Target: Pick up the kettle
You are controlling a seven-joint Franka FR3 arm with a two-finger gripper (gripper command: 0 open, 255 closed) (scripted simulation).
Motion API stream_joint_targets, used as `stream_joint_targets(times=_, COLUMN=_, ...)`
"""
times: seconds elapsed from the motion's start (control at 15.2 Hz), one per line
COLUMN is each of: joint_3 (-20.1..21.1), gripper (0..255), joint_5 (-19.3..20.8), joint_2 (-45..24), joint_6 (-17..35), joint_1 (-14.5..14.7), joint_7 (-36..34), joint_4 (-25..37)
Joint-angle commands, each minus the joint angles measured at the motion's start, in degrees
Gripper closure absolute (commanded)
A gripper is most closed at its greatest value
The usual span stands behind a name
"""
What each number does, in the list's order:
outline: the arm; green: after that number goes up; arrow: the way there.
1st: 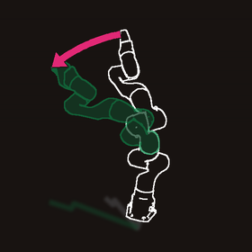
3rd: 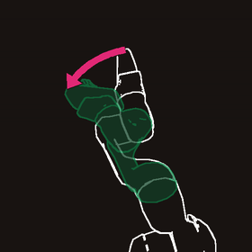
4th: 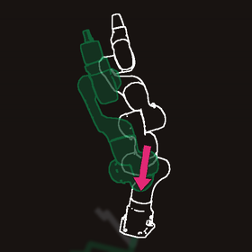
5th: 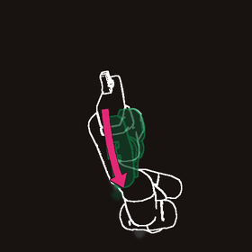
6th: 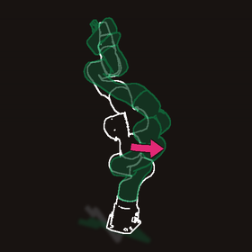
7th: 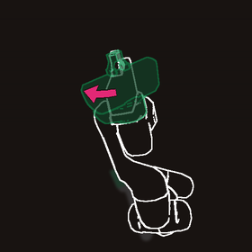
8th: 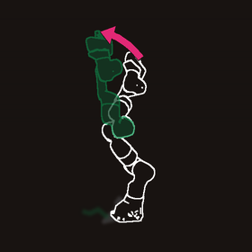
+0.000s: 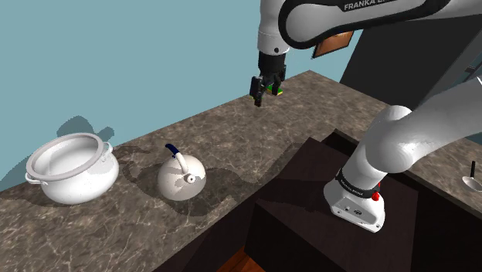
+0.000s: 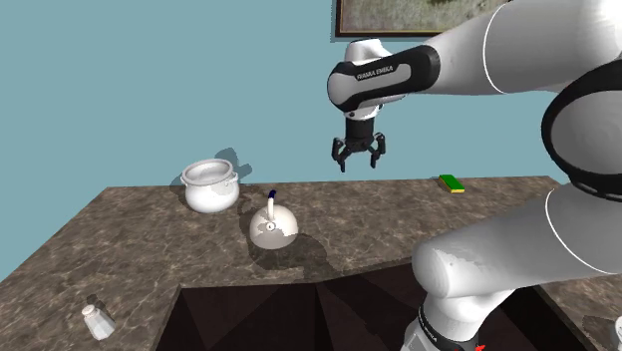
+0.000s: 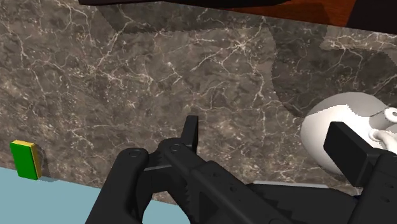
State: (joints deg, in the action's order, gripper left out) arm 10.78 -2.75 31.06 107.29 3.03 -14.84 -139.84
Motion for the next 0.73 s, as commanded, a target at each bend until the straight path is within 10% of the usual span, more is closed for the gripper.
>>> stream_joint_targets(times=0.0, joint_3=1.9, gripper=0, joint_5=-0.5, joint_2=-3.6, joint_6=2.8, joint_1=0.3, joint_7=-2.6, joint_4=1.1)
stream_joint_targets(times=0.66, joint_3=10.3, gripper=0, joint_5=2.4, joint_2=-22.9, joint_6=14.3, joint_1=1.3, joint_7=-16.7, joint_4=9.7)
